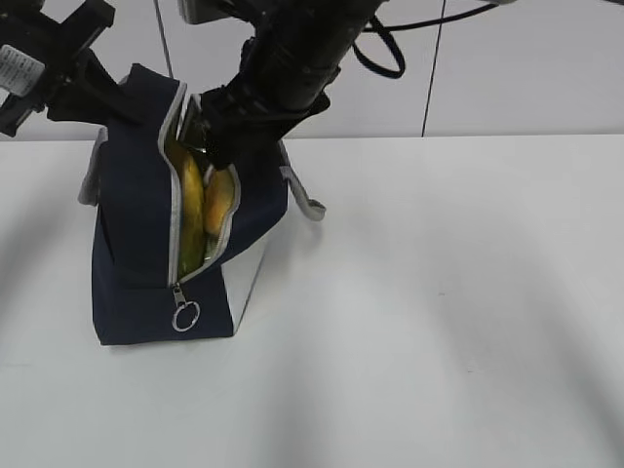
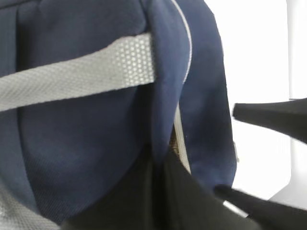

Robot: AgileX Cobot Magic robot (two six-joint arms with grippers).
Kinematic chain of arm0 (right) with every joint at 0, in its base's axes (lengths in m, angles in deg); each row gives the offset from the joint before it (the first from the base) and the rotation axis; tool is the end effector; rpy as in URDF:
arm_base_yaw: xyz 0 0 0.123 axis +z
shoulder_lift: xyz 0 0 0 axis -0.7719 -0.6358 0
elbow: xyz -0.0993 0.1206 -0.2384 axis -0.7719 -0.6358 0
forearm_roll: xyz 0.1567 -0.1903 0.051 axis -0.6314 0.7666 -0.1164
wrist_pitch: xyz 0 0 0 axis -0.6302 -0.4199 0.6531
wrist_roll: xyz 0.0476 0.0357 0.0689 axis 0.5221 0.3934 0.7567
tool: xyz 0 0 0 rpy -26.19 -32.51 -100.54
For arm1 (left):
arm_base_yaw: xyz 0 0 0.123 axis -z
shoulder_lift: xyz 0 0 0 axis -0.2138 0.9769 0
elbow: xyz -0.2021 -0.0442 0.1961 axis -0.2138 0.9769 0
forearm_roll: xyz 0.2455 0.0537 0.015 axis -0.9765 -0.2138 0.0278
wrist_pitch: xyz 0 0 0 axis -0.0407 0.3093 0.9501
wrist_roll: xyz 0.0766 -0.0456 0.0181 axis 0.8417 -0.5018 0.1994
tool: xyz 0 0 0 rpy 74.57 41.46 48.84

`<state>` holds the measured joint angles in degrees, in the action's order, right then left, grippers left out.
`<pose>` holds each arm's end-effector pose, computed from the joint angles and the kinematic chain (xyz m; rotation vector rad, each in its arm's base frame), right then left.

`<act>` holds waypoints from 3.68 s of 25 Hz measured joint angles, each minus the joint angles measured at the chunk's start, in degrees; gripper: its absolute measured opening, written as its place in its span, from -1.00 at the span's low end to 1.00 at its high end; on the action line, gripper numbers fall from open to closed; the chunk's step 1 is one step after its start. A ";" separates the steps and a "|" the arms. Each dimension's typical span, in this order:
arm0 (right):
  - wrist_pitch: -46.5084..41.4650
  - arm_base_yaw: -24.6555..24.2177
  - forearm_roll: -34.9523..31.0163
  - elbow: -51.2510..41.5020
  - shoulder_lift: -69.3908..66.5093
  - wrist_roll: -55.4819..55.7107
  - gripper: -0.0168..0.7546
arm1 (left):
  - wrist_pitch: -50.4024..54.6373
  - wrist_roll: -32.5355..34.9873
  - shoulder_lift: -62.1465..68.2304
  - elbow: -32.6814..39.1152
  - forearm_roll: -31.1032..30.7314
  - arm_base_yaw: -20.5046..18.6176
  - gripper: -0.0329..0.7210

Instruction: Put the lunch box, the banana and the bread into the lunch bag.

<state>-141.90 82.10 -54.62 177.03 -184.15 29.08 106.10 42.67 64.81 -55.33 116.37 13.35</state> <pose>0.3916 0.2620 0.2936 -1.1268 2.3405 0.3555 0.3706 -0.0624 0.3028 -0.0161 2.6064 -0.9509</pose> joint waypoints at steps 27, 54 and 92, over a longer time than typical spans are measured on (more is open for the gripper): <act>-2.38 -6.55 -9.60 4.58 -6.28 7.86 -0.25 | 0.37 0.46 0.00 0.00 -0.16 0.00 -0.92; -13.38 -6.69 6.81 3.22 7.81 11.01 -0.98 | -5.47 6.04 0.43 0.00 11.78 9.17 -0.92; -9.43 -6.69 8.35 -0.05 3.64 13.58 -0.98 | -10.61 6.47 10.48 -5.24 13.12 9.53 -0.92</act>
<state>-151.34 75.41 -46.26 176.98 -180.51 42.66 95.49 49.14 75.29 -60.57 129.49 22.89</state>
